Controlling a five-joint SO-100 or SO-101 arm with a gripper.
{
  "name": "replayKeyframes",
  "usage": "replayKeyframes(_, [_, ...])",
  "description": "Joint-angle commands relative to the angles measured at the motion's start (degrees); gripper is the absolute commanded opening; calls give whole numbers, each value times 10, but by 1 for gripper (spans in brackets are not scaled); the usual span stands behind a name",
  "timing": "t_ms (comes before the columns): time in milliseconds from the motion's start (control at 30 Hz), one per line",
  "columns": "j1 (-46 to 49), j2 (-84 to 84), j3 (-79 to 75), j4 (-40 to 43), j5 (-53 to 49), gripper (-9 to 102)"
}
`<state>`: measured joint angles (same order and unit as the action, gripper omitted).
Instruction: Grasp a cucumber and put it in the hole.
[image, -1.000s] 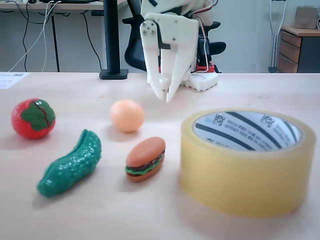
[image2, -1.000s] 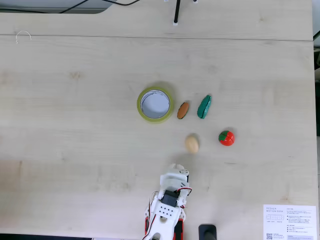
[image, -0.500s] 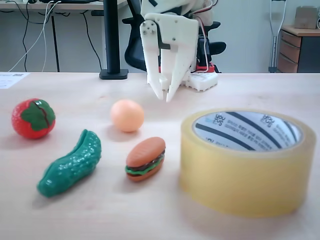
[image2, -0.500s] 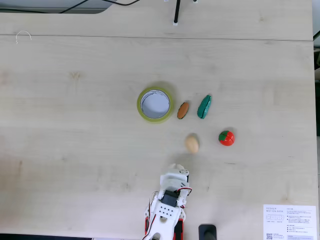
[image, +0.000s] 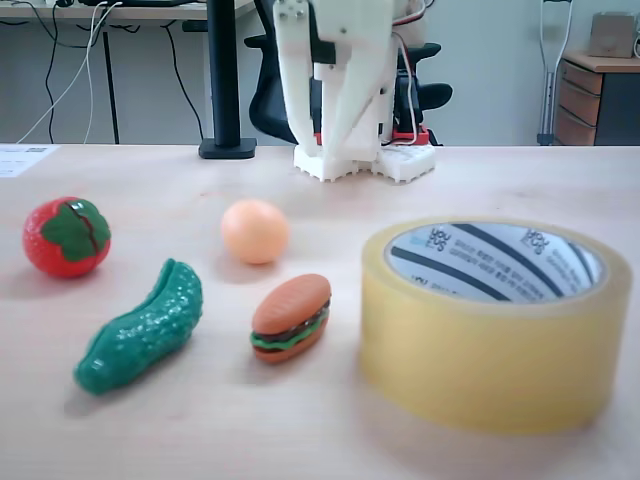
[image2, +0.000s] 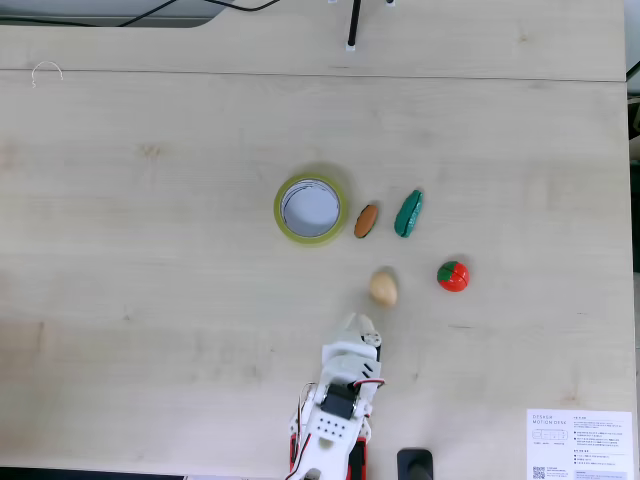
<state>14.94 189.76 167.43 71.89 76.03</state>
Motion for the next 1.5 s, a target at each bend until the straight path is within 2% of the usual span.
replayKeyframes(0, [-2, -166, -191, -17, 5, 0])
replayKeyframes(100, [-2, -321, -330, -32, 5, 0])
replayKeyframes(267, [-3, -507, -477, -75, 5, 0])
replayKeyframes(500, [-3, -715, -566, -195, 54, 0])
replayKeyframes(567, [-4, -756, -587, -207, 93, 0])
replayKeyframes(700, [-6, -849, -657, -214, 94, 0])
replayKeyframes(967, [-9, -976, -756, -214, 94, 0])
replayKeyframes(1467, [-20, -1105, -828, -214, 94, 0])
